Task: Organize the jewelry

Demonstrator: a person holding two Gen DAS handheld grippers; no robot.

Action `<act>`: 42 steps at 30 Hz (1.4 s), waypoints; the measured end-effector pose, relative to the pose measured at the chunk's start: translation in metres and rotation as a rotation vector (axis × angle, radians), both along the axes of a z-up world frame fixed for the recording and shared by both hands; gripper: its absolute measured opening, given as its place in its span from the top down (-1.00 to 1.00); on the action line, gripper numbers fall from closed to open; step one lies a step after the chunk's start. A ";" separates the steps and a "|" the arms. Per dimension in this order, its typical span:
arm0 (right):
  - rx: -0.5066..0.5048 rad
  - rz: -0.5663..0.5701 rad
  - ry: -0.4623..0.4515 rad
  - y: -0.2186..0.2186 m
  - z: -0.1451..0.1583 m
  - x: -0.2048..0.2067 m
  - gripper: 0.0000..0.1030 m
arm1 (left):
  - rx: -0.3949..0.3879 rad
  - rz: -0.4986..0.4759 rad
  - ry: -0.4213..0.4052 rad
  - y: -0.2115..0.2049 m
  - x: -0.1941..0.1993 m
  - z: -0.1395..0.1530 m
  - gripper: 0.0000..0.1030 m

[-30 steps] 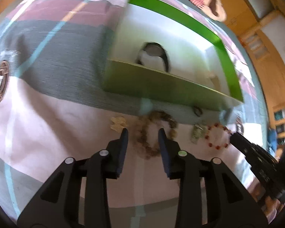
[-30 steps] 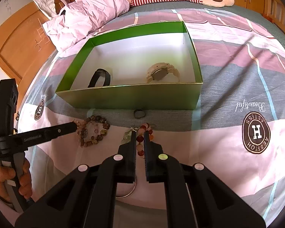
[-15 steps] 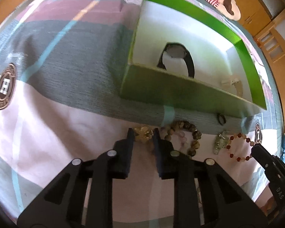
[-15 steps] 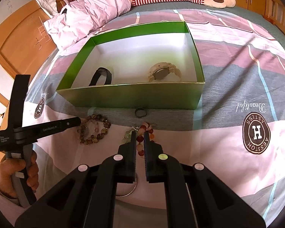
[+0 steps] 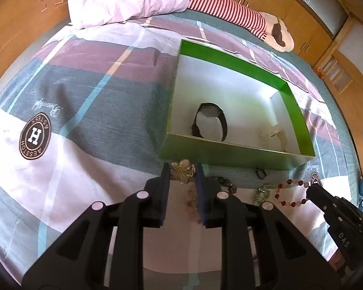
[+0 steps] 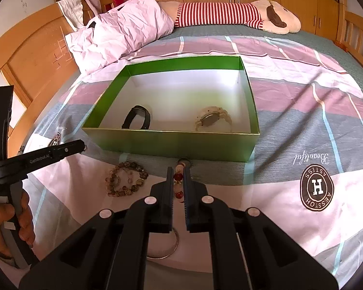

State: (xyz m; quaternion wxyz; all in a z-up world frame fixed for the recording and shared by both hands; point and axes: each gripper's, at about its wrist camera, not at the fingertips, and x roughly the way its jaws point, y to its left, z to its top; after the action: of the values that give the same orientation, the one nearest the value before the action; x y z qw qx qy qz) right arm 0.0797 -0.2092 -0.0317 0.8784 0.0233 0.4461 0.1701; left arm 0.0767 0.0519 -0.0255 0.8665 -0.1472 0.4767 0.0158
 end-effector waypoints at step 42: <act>0.025 0.048 -0.172 0.024 0.024 -0.011 0.86 | 0.214 0.013 -0.141 -0.017 0.000 0.032 0.60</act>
State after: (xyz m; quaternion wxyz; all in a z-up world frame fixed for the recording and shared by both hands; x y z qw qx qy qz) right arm 0.0685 -0.1847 -0.0081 0.9088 0.0089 0.3673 0.1978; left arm 0.0764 0.0345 0.0067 0.9085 -0.0579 0.4091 0.0619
